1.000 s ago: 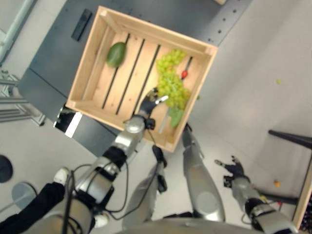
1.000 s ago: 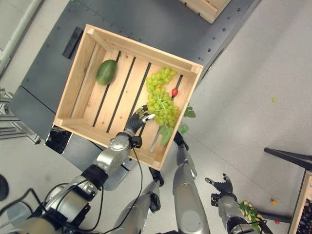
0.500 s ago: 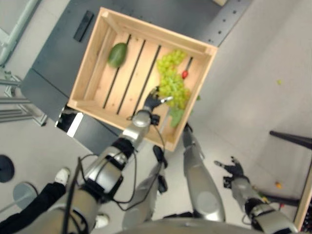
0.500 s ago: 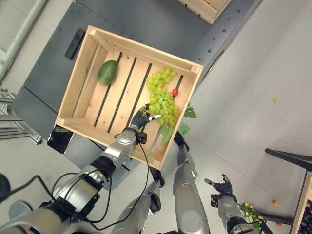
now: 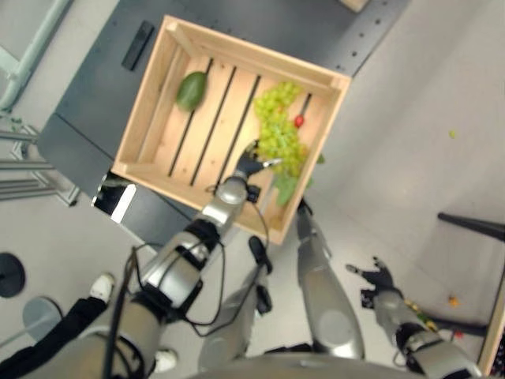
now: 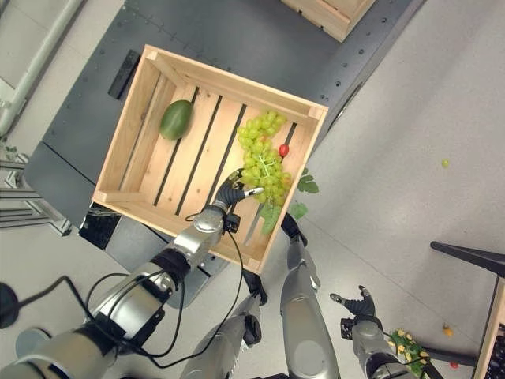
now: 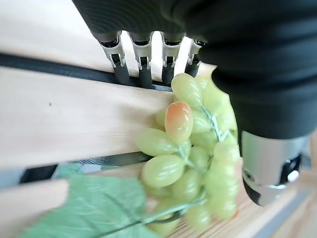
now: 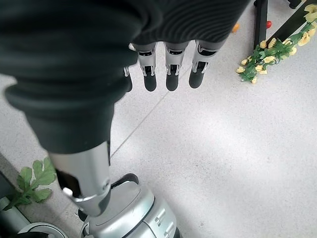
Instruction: Pick up the fruits from the basket on one side to the basket on the other side
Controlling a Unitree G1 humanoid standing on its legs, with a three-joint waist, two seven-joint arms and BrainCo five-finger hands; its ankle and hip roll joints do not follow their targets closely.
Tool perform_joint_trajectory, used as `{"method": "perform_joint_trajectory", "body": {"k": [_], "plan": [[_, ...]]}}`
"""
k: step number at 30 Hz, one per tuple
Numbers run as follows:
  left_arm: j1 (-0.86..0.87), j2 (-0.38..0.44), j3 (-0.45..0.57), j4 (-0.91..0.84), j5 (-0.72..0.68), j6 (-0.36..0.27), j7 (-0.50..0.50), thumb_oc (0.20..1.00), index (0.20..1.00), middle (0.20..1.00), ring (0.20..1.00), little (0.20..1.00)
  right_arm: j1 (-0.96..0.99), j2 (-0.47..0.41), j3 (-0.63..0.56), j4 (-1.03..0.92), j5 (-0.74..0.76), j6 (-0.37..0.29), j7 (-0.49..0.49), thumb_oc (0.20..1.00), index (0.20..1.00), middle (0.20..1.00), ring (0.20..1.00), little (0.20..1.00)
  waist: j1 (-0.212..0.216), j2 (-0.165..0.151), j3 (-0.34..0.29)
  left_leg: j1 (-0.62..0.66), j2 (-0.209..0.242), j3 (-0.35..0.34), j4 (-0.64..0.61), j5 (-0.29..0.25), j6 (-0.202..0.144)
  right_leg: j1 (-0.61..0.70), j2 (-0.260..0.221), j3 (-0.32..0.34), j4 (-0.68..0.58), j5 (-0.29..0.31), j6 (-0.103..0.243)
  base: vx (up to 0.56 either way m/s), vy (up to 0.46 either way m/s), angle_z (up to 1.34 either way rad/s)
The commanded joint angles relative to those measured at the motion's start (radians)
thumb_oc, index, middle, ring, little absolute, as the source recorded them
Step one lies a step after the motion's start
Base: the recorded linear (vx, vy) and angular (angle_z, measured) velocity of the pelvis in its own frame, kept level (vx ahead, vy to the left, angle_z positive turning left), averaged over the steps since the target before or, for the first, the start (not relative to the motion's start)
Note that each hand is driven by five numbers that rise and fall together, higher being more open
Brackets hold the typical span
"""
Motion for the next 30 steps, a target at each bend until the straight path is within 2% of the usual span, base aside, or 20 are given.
{"method": "perform_joint_trajectory", "body": {"k": [1,2,3,4,5,6,7,8,10,11,14,16,19,23,26,30], "plan": [[0.019,0.030,0.031,-0.134,0.102,-0.044,-0.001,1.000,1.000,1.000,1.000,1.000,0.073,-0.041,-0.012,-0.022,0.019,-0.034,-0.025,1.000,1.000,1.000,1.000,1.000,-0.022,0.017,-0.012,-0.121,0.009,-0.035,0.164,-0.037,-0.048,0.068,0.035,-0.018,-0.019,-0.095,0.011,-0.02,-0.005,-0.09],[0.126,0.144,0.065,-0.275,0.111,-0.061,-0.009,1.000,1.000,1.000,1.000,1.000,0.085,-0.039,-0.036,-0.046,0.019,-0.039,-0.024,1.000,1.000,1.000,1.000,1.000,-0.006,0.030,-0.006,-0.119,0.004,-0.041,0.167,-0.037,-0.046,0.074,0.032,-0.024,-0.021,-0.097,0.010,-0.03,-0.011,-0.11],[0.127,0.145,0.065,-0.276,0.111,-0.060,-0.009,1.000,1.000,1.000,1.000,1.000,0.085,-0.038,-0.036,-0.046,0.019,-0.039,-0.024,1.000,1.000,1.000,1.000,1.000,-0.007,0.029,-0.007,-0.120,0.004,-0.041,0.166,-0.035,-0.046,0.073,0.031,-0.024,-0.021,-0.096,0.010,-0.03,-0.009,-0.12],[0.233,0.238,0.104,-0.396,0.112,-0.078,-0.021,1.000,1.000,1.000,1.000,1.000,0.087,-0.036,-0.053,-0.046,0.014,-0.039,-0.022,1.000,1.000,1.000,1.000,1.000,0.008,0.038,-0.006,-0.120,0.003,-0.043,0.169,-0.037,-0.044,0.077,0.030,-0.029,-0.022,-0.098,0.010,0.00,0.000,0.00],[0.234,0.238,0.104,-0.396,0.112,-0.078,-0.021,1.000,1.000,1.000,1.000,1.000,0.087,-0.036,-0.053,-0.046,0.014,-0.039,-0.022,1.000,1.000,1.000,1.000,1.000,0.007,0.037,-0.007,-0.121,0.003,-0.043,0.168,-0.036,-0.045,0.076,0.030,-0.029,-0.022,-0.098,0.010,0.00,0.000,0.00],[0.324,0.303,0.152,-0.486,0.099,-0.099,-0.026,1.000,1.000,1.000,1.000,1.000,0.088,-0.038,-0.067,-0.038,0.009,-0.038,-0.019,1.000,1.000,1.000,1.000,1.000,0.019,0.039,-0.010,-0.123,0.002,-0.043,0.169,-0.037,-0.043,0.075,0.030,-0.031,-0.022,-0.098,0.009,-0.02,-0.011,0.05],[0.325,0.304,0.153,-0.487,0.099,-0.099,-0.026,1.000,1.000,1.000,1.000,1.000,0.088,-0.037,-0.066,-0.038,0.009,-0.038,-0.019,1.000,1.000,1.000,1.000,1.000,0.019,0.039,-0.011,-0.124,0.002,-0.043,0.169,-0.037,-0.043,0.074,0.030,-0.031,-0.022,-0.098,0.009,-0.04,-0.016,0.03],[0.385,0.348,0.195,-0.547,0.099,-0.113,-0.028,1.000,1.000,1.000,1.000,1.000,0.089,-0.038,-0.076,-0.034,0.004,-0.038,-0.013,1.000,1.000,1.000,1.000,1.000,0.027,0.038,-0.013,-0.128,0.003,-0.044,0.170,-0.038,-0.042,0.071,0.029,-0.034,-0.021,-0.097,0.009,0.00,0.000,0.00],[0.408,0.370,0.216,-0.576,0.113,-0.113,-0.027,1.000,1.000,1.000,1.000,1.000,0.092,-0.037,-0.079,-0.032,0.003,-0.040,-0.009,1.000,1.000,1.000,1.000,1.000,0.028,0.034,-0.017,-0.131,0.003,-0.046,0.171,-0.039,-0.042,0.069,0.029,-0.035,-0.021,-0.098,0.009,-0.01,-0.013,0.02],[0.452,0.420,0.256,-0.638,0.138,-0.124,-0.028,1.000,1.000,1.000,1.000,1.000,0.101,-0.043,-0.088,-0.034,-0.001,-0.041,-0.003,1.000,1.000,1.000,1.000,1.000,0.035,0.032,-0.020,-0.137,0.004,-0.050,0.173,-0.040,-0.041,0.066,0.027,-0.038,-0.019,-0.097,0.010,0.00,0.000,0.00],[0.498,0.489,0.307,-0.703,0.204,-0.130,-0.029,1.000,1.000,1.000,1.000,1.000,0.113,-0.047,-0.099,-0.039,-0.008,-0.043,0.006,1.000,1.000,1.000,1.000,1.000,0.039,0.027,-0.026,-0.144,0.003,-0.055,0.179,-0.043,-0.041,0.061,0.025,-0.041,-0.017,-0.095,0.011,-0.02,-0.006,0.04],[0.507,0.540,0.332,-0.738,0.259,-0.132,-0.025,1.000,1.000,1.000,1.000,1.000,0.117,-0.050,-0.099,-0.040,-0.013,-0.046,0.014,1.000,1.000,1.000,1.000,1.000,0.039,0.024,-0.030,-0.150,0.003,-0.055,0.185,-0.045,-0.041,0.058,0.023,-0.043,-0.016,-0.094,0.011,-0.02,-0.001,0.05],[0.511,0.566,0.353,-0.755,0.282,-0.135,-0.027,1.000,1.000,1.000,1.000,1.000,0.119,-0.055,-0.098,-0.040,-0.019,-0.047,0.020,1.000,1.000,1.000,1.000,1.000,0.041,0.024,-0.034,-0.152,0.004,-0.056,0.188,-0.046,-0.041,0.056,0.022,-0.043,-0.015,-0.094,0.011,-0.01,0.000,0.01],[0.494,0.672,0.380,-0.826,0.452,-0.135,-0.010,1.000,1.000,1.000,1.000,1.000,0.115,-0.068,-0.100,-0.026,-0.035,-0.051,0.027,1.000,1.000,1.000,1.000,1.000,0.045,0.034,-0.046,-0.156,0.001,-0.057,0.194,-0.050,-0.039,0.057,0.021,-0.042,-0.012,-0.095,0.010,-0.01,0.019,0.00],[0.442,0.723,0.367,-0.838,0.542,-0.137,0.011,1.000,1.000,1.000,1.000,1.000,0.106,-0.078,-0.096,-0.014,-0.042,-0.052,0.029,1.000,1.000,1.000,1.000,1.000,0.045,0.042,-0.054,-0.154,0.000,-0.056,0.195,-0.052,-0.038,0.060,0.019,-0.039,-0.011,-0.095,0.010,-0.01,0.022,0.00],[0.361,0.747,0.325,-0.828,0.610,-0.139,0.031,1.000,1.000,1.000,1.000,1.000,0.093,-0.089,-0.093,-0.001,-0.047,-0.052,0.028,1.000,1.000,1.000,1.000,1.000,0.044,0.054,-0.058,-0.148,-0.001,-0.055,0.193,-0.052,-0.039,0.064,0.017,-0.039,-0.011,-0.096,0.012,-0.01,0.019,0.00]]}}
